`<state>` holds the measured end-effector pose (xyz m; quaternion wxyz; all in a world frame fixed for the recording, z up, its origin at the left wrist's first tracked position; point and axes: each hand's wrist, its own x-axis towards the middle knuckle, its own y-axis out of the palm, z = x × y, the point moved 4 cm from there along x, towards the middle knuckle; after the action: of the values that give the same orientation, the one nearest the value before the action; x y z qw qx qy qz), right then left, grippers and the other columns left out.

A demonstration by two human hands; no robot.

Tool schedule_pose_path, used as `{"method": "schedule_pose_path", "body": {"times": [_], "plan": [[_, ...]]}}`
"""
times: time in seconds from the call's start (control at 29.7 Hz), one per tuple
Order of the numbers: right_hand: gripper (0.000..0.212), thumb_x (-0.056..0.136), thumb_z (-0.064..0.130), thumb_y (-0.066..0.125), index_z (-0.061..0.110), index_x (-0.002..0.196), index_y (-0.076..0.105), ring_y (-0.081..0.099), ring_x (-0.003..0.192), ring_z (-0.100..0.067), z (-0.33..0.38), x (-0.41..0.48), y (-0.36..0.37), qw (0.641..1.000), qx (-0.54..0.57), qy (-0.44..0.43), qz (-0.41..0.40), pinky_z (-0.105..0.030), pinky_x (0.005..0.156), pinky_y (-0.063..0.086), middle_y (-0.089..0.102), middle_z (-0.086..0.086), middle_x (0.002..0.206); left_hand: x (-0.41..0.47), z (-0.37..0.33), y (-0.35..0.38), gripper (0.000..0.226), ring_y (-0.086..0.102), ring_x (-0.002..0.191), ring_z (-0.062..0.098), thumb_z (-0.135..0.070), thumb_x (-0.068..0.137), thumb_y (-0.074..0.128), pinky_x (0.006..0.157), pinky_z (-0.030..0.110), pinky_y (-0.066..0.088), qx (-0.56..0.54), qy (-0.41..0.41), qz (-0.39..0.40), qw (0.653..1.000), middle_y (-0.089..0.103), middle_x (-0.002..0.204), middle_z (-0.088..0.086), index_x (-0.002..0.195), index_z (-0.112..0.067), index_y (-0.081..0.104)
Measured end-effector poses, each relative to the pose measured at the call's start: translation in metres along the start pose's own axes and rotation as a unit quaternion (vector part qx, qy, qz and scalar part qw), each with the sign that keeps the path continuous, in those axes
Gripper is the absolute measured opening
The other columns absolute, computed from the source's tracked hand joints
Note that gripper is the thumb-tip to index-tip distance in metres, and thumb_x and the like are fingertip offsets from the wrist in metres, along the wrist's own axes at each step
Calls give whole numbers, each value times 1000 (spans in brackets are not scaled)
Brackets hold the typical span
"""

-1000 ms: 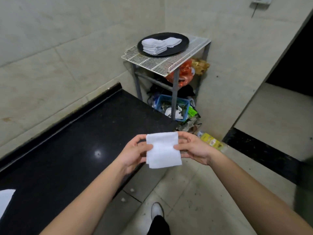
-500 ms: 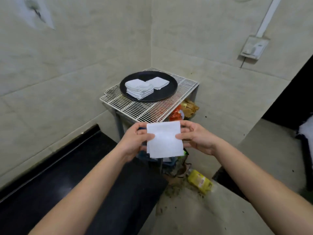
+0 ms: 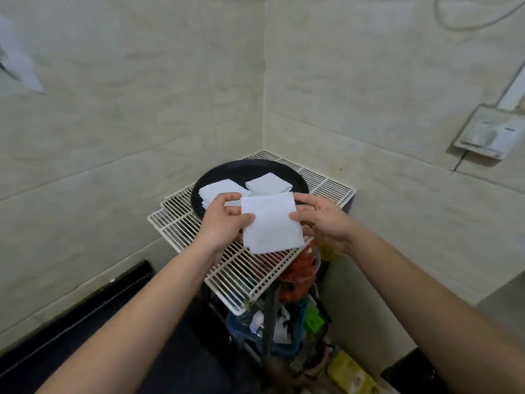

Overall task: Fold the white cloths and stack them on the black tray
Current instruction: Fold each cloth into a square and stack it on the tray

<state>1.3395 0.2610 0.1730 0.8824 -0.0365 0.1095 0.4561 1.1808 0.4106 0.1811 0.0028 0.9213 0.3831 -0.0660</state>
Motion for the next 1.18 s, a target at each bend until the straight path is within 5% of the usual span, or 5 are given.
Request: {"method": "schedule_pose_path", "body": {"times": [0.27,0.44,0.61,0.81,1.18], "plan": [[57,93,-1,63,12,145,44,68,103,-20,25,151,-65,1000,-19,15,4,-30,73,59,69,-5,117,138,-15,47,48,68,88,27,-5,79,77,74,48,61,69,-38,-114,990,62,99,7,119,-16,52],[61,88,-3,68,3,145,44,67,105,-29,27,229,-84,998,-68,6,8,-48,94,55,68,-4,106,202,-9,63,59,64,93,25,-9,76,75,82,48,58,167,-51,-184,967,58,93,0,128,-14,47],[62,90,3,69,8,146,42,65,109,-27,16,276,-83,994,-105,-3,35,-41,93,54,64,-13,126,231,5,62,60,59,98,22,-10,80,72,85,39,54,241,-92,-217,941,57,96,-3,133,-10,43],[59,91,8,69,14,145,46,65,109,-22,9,294,-79,988,-138,-6,66,-29,85,54,65,-9,127,240,14,62,62,54,95,21,-12,84,69,73,29,42,333,-121,-203,913,58,110,6,138,-7,37],[55,91,21,69,21,142,49,64,105,-13,10,292,-79,939,-315,-91,101,-29,92,52,64,1,124,236,6,71,60,53,114,30,-15,87,68,80,26,37,436,-135,-152,877,46,134,17,136,-6,36]]}}
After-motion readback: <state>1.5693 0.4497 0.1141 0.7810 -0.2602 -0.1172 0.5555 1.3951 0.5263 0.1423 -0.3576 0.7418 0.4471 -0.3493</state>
